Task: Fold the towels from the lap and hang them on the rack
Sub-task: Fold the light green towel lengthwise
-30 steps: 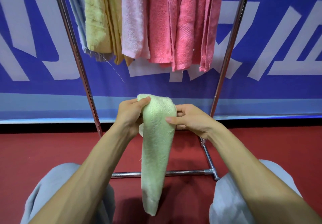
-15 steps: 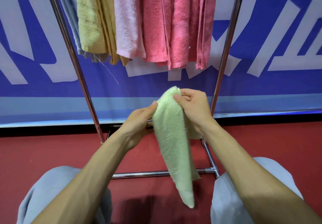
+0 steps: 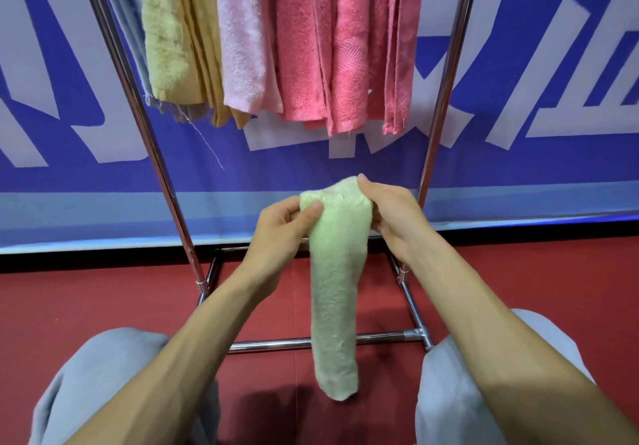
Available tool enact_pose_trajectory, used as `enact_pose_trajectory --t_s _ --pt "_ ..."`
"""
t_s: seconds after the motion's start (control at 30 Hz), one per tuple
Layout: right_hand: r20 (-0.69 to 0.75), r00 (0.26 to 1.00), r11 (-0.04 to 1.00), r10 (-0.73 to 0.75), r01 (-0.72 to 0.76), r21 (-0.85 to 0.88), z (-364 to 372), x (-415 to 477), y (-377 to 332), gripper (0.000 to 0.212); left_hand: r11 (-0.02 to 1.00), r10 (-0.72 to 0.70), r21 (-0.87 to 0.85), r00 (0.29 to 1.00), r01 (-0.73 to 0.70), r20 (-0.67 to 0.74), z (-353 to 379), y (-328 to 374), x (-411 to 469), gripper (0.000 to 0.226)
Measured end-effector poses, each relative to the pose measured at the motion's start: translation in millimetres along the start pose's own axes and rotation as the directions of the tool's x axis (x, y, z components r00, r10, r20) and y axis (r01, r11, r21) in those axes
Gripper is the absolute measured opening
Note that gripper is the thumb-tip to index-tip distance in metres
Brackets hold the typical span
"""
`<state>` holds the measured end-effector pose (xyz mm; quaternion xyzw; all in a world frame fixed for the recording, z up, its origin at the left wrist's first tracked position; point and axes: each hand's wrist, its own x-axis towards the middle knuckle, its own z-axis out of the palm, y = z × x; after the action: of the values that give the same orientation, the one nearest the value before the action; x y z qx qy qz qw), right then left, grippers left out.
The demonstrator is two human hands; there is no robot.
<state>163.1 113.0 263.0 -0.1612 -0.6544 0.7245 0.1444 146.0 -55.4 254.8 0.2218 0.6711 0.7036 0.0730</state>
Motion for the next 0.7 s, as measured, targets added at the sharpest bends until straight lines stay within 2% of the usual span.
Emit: enact_pose_trajectory --t_s 0.07,0.2,0.3,0.33,0.43,0.53,0.63,0.7 --pt "0.067 0.993 0.993 0.099 -0.093 -0.078 6.0 0.9 6.5 0.050 1.000 0.001 -0.022 0.999 -0.002 -0.045 0.2 0.8 0.9 0.023" --pt "0.216 0.944 0.968 0.249 -0.238 -0.076 16.4 -4.0 16.7 0.064 0.986 -0.136 -0.118 0.979 0.118 -0.152 -6.8 -2.6 6.0 0.033" --pt "0.306 0.917 0.965 0.256 -0.222 -0.141 20.5 -3.5 23.6 0.081 0.957 -0.244 -0.211 0.943 0.197 -0.225 -19.7 -2.4 10.9 0.017" --pt "0.339 0.908 0.967 0.245 -0.204 -0.151 21.7 -4.3 24.1 0.079 0.939 -0.290 -0.260 0.927 0.227 -0.239 -25.5 -2.0 11.9 0.016" --pt "0.420 0.885 0.976 0.203 -0.146 -0.164 23.9 -10.7 23.7 0.056 0.848 -0.426 -0.443 0.871 0.291 -0.243 -41.3 -0.5 14.7 0.012" --pt "0.464 0.878 0.958 0.120 0.020 -0.287 26.0 -18.3 23.8 0.029 0.764 -0.496 -0.576 0.835 0.290 -0.237 -50.9 5.3 13.5 0.010" --pt "0.459 0.889 0.932 -0.005 0.170 -0.319 28.3 -19.8 24.6 0.019 0.767 -0.489 -0.576 0.839 0.283 -0.239 -54.0 4.9 14.0 0.023" --pt "0.439 0.896 0.940 -0.063 0.201 -0.275 28.5 -19.7 22.2 0.020 0.795 -0.468 -0.535 0.850 0.287 -0.241 -53.6 4.1 14.1 0.013"
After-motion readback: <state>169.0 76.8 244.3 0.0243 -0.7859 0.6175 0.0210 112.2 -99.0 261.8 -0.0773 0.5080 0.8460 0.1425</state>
